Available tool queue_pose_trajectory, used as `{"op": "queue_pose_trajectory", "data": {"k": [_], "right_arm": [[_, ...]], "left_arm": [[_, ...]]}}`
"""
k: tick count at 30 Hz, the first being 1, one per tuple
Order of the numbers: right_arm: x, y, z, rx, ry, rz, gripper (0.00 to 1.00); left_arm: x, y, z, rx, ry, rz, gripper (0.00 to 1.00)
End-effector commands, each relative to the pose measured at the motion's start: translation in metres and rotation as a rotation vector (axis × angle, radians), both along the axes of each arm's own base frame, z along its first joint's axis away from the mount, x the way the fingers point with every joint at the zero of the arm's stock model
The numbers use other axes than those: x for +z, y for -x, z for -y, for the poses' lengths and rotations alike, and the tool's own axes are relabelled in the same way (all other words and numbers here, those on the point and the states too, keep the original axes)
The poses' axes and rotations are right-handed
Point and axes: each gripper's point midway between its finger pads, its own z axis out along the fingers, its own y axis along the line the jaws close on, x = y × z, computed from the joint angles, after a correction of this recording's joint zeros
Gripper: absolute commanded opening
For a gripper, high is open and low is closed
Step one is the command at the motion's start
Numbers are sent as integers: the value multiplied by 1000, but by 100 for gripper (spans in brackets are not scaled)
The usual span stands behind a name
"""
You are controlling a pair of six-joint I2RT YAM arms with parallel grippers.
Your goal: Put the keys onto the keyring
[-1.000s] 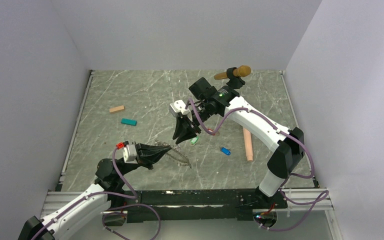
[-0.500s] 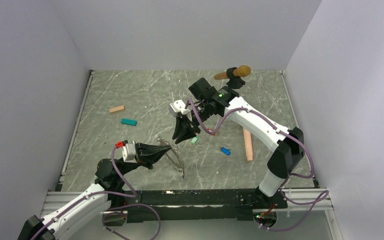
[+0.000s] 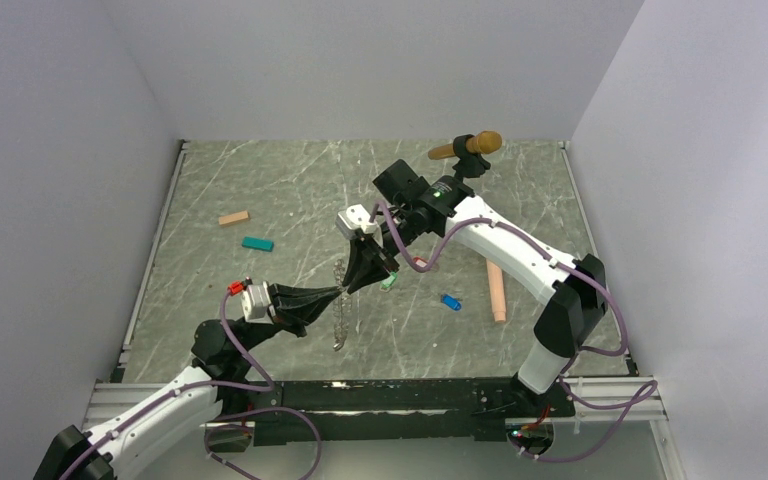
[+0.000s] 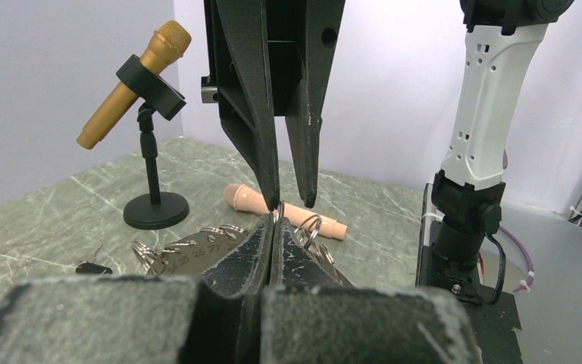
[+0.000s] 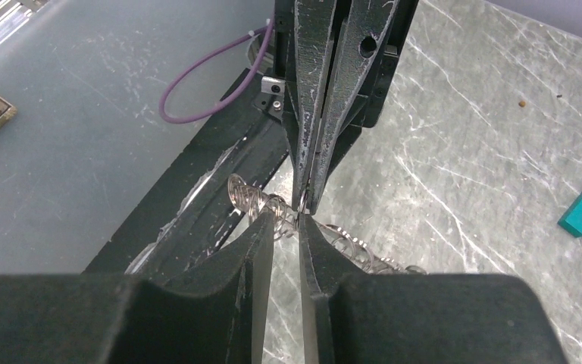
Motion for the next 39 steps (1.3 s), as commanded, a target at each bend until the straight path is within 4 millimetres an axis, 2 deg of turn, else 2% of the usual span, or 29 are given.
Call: {"op": "queue_pose_trajectory", "data": {"k": [1, 10, 16, 20, 21, 25, 27, 30, 39], "right_arm": [[2, 7, -5, 29, -27, -32, 22], [1, 4, -8, 11, -17, -35, 16], [2, 3, -9, 2, -14, -37, 1], [2, 0, -10, -15, 2, -35, 0], [1, -1, -10, -23, 11, -33, 0], [-4, -8, -9, -57, 51, 4, 0], [-6, -9, -8, -57, 63, 16, 0], [-7, -8, -8, -54, 71, 20, 0], [-9, -11, -9, -64, 83, 34, 0]], "left_arm": [[24, 6, -5, -5, 77, 64, 0], [26, 6, -7, 0, 90, 65, 0], [23, 6, -6, -2, 72, 62, 0], [18, 5, -3, -7, 28, 62, 0], [15, 4, -1, -6, 2, 55, 2], [4, -1, 2, 14, -128, 23, 24], [1, -3, -1, 37, -188, 22, 29], [-2, -6, -4, 62, -269, 29, 33], [-4, -4, 0, 24, -407, 48, 32]]}}
